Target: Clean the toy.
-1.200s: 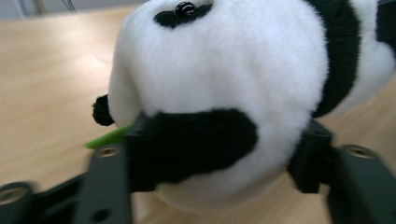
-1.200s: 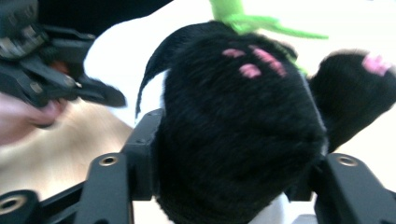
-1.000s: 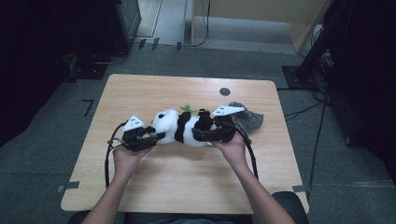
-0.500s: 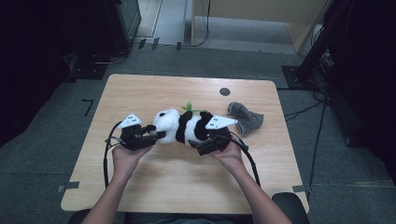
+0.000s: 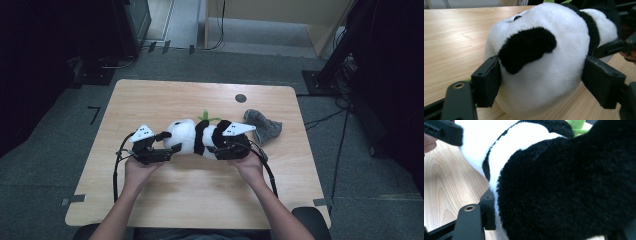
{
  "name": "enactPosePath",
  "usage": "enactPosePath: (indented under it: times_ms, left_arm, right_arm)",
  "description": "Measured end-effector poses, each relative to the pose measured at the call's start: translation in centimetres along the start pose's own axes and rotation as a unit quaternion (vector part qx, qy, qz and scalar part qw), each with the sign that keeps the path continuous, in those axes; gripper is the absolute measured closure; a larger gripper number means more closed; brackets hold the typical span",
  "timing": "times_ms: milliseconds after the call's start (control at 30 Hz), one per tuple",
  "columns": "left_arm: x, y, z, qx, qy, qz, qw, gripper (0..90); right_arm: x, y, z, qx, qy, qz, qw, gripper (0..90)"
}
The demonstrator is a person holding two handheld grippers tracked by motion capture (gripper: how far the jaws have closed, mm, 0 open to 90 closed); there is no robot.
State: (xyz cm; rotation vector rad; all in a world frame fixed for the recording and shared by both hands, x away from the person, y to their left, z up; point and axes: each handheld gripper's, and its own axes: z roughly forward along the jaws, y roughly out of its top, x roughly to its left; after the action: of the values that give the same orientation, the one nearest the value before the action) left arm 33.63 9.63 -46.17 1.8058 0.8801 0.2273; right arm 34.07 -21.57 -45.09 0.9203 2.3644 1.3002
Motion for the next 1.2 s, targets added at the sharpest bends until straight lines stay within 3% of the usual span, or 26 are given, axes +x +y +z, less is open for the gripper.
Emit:
enactPosePath:
  times_ms: [233, 367, 533, 633, 733, 867, 967, 1033, 1067, 1200]
  left_arm:
    - [0.3, -0.4, 0.0, 0.001, -0.008, 0.000, 1.0000, 19.7]
    - [0.5, -0.5, -0.4, -0.003, -0.012, 0.013, 0.9998, 19.7]
    - [0.3, -0.6, -0.2, -0.006, -0.031, 0.027, 0.9991, 18.9]
    - [-0.2, -0.7, 0.2, -0.007, -0.021, 0.047, 0.9987, 13.1]
    - [-0.5, -0.7, 0.5, 0.006, -0.004, 0.050, 0.9987, 12.8]
    - [-0.8, -0.5, 0.5, 0.012, 0.012, 0.038, 0.9991, 26.8]
    - [-0.8, -0.3, 0.6, 0.015, 0.013, 0.013, 0.9997, 45.7]
    - [-1.0, -0.1, 0.5, 0.014, 0.008, 0.008, 0.9998, 54.1]
    - [-1.0, 0.1, 0.5, 0.014, 0.004, 0.003, 0.9999, 56.0]
    - [-0.3, 0.7, -0.2, -0.001, -0.009, -0.017, 0.9998, 59.7]
  right_arm:
    - [-0.7, 0.0, -0.3, -0.001, 0.004, 0.017, 0.9998, 33.2]
    - [-1.5, 0.3, -1.2, -0.002, 0.015, 0.036, 0.9992, 33.2]
    - [-1.7, 0.9, -2.4, -0.025, 0.031, 0.045, 0.9982, 32.8]
    - [-1.5, 1.2, -2.5, -0.015, 0.059, 0.055, 0.9967, 32.6]
    - [-1.0, 1.5, -2.3, -0.001, 0.071, 0.054, 0.9960, 32.6]
    - [-0.5, 1.7, -2.0, 0.008, 0.055, 0.037, 0.9978, 30.6]
    - [-0.6, 1.7, -1.9, 0.007, 0.040, 0.033, 0.9986, 22.6]
    - [-0.7, 1.7, -1.9, 0.005, 0.024, 0.019, 0.9995, 16.1]
    - [-0.8, 1.6, -2.0, -0.001, 0.023, 0.015, 0.9996, 14.0]
    - [-1.6, 1.1, -2.5, -0.034, 0.045, 0.043, 0.9975, 11.7]
